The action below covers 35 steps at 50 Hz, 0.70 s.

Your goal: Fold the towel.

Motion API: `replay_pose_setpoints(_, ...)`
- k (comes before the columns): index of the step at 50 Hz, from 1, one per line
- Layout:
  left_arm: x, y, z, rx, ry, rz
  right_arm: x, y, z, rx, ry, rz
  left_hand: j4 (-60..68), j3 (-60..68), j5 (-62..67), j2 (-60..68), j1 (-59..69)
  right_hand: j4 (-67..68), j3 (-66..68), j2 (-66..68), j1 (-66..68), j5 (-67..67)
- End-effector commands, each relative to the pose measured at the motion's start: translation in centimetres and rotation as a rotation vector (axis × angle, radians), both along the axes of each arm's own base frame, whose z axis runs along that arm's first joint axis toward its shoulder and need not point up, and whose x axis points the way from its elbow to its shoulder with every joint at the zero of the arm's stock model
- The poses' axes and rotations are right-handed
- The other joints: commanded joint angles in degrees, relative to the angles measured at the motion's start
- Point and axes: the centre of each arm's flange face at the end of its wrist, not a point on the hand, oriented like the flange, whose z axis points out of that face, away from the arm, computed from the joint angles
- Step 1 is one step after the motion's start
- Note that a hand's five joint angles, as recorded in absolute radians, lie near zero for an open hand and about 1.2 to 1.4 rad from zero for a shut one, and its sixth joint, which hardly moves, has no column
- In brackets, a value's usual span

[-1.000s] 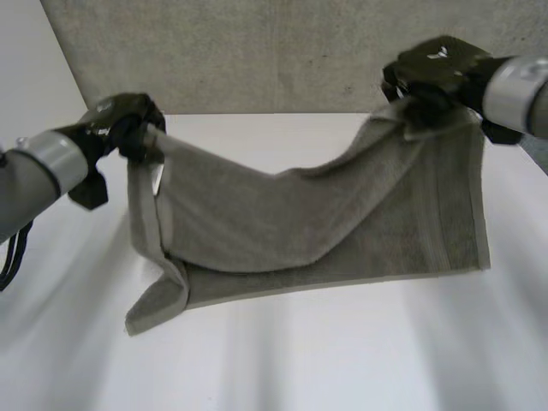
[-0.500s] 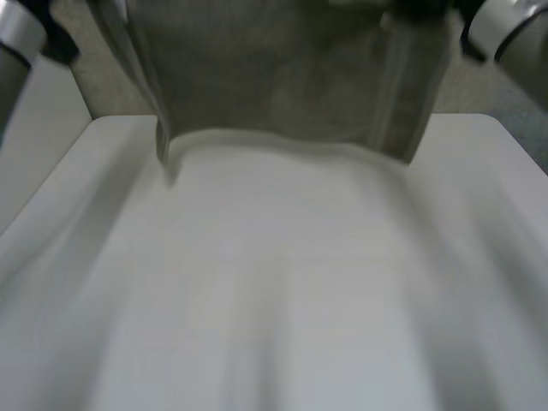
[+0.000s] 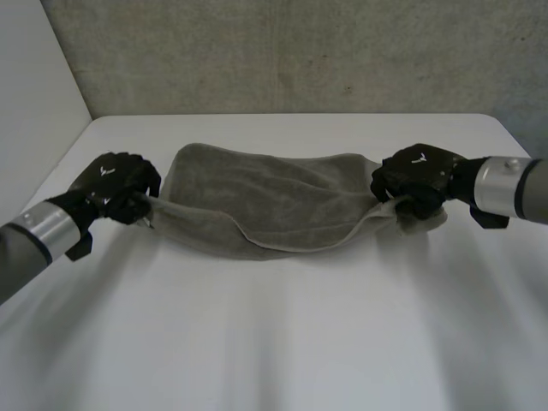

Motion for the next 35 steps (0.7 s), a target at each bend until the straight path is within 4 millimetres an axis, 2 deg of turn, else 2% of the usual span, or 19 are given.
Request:
replay_pose_setpoints(1,-0.3,3.5,-1.5,0.059,-0.023,-0.013,-0.4,2.5,-3.4,0.079,0.008,0.001,-19.5,-19.6,-20.3,-19.4,-19.7,3.3,3.3,4.0,3.3,2.0)
replay_pose_setpoints(4,-0.6,4.4,-1.8,0.039,-0.065,-0.035,-0.3,2.8,-4.0,0.096,0.009,0.003,-27.1,-27.3,-27.9,-27.1,-27.3,2.5,2.6,3.2,2.5,1.2)
replay_pose_setpoints(6,-0.8,5.3,-2.6,-0.030,-0.182,-0.070,-0.3,2.9,-5.2,0.112,0.011,0.001,-35.3,-35.5,-36.1,-35.3,-35.5,-14.2,-14.2,-13.5,-14.3,-15.5)
replay_pose_setpoints(7,-0.8,5.4,-2.6,-0.030,-0.183,-0.071,-0.3,2.9,-5.2,0.112,0.011,0.001,-35.4,-35.5,-36.2,-35.3,-35.5,-14.3,-14.3,-13.6,-14.3,-15.6)
replay_pose_setpoints(9,-0.8,5.8,-3.2,-0.092,-0.299,-0.095,-0.3,2.8,-5.6,0.106,0.012,-0.004,-39.9,-40.0,-40.7,-39.8,-40.1,-25.1,-25.0,-24.3,-25.1,-26.4)
replay_pose_setpoints(10,-0.8,5.8,-3.2,-0.092,-0.300,-0.095,-0.3,2.8,-5.6,0.106,0.012,-0.004,-39.9,-40.0,-40.7,-39.9,-40.1,-25.1,-25.0,-24.4,-25.1,-26.4)
replay_pose_setpoints(12,-0.8,6.5,-3.5,-0.099,-0.374,-0.125,-0.5,3.1,-5.7,0.105,0.012,-0.008,-42.1,-42.2,-42.9,-42.0,-42.3,-34.8,-34.7,-34.1,-34.8,-36.1)
replay_pose_setpoints(13,-0.8,6.5,-3.5,-0.099,-0.374,-0.125,-0.5,3.1,-5.7,0.105,0.012,-0.008,-42.1,-42.2,-42.9,-42.0,-42.3,-34.9,-34.8,-34.1,-34.9,-36.2)
replay_pose_setpoints(14,-0.8,6.8,-3.5,-0.074,-0.388,-0.136,-0.6,3.2,-5.6,0.101,0.012,-0.012,-43.8,-43.9,-44.6,-43.7,-43.9,-44.0,-43.9,-43.3,-44.0,-45.3)
replay_pose_setpoints(15,-0.8,6.8,-3.5,-0.074,-0.388,-0.136,-0.6,3.2,-5.6,0.101,0.012,-0.012,-43.8,-43.9,-44.6,-43.7,-44.0,-44.1,-44.0,-43.4,-44.1,-45.4)
replay_pose_setpoints(16,-0.7,7.0,-3.2,-0.046,-0.384,-0.141,-0.6,3.4,-5.3,0.087,0.008,-0.011,-45.4,-45.6,-46.2,-45.4,-45.6,-50.8,-50.7,-50.0,-50.8,-52.1)
replay_pose_setpoints(20,-0.9,7.6,-2.4,-0.006,-0.366,-0.151,-0.7,4.0,-4.4,0.023,-0.025,-0.036,-46.6,-46.8,-47.4,-46.6,-46.8,-62.2,-62.2,-61.5,-62.2,-63.5)
replay_pose_setpoints(23,-1.0,7.8,-2.0,-0.016,-0.360,-0.150,-0.8,4.0,-3.8,-0.004,-0.046,-0.065,-46.6,-46.8,-47.4,-46.6,-46.8,-64.8,-64.7,-64.1,-64.8,-66.1)
replay_pose_setpoints(30,-2.0,8.6,-1.6,0.019,-0.311,-0.149,-1.8,4.6,-2.3,-0.148,-0.136,-0.256,-45.6,-45.8,-46.4,-45.6,-45.8,-66.0,-65.9,-65.2,-66.0,-67.3)
replay_pose_setpoints(35,-1.8,8.5,-2.1,0.043,-0.325,-0.093,-2.7,5.8,-3.1,-0.185,-0.111,-0.374,-45.1,-45.3,-45.9,-45.1,-45.3,-66.7,-66.7,-66.0,-66.7,-68.0)
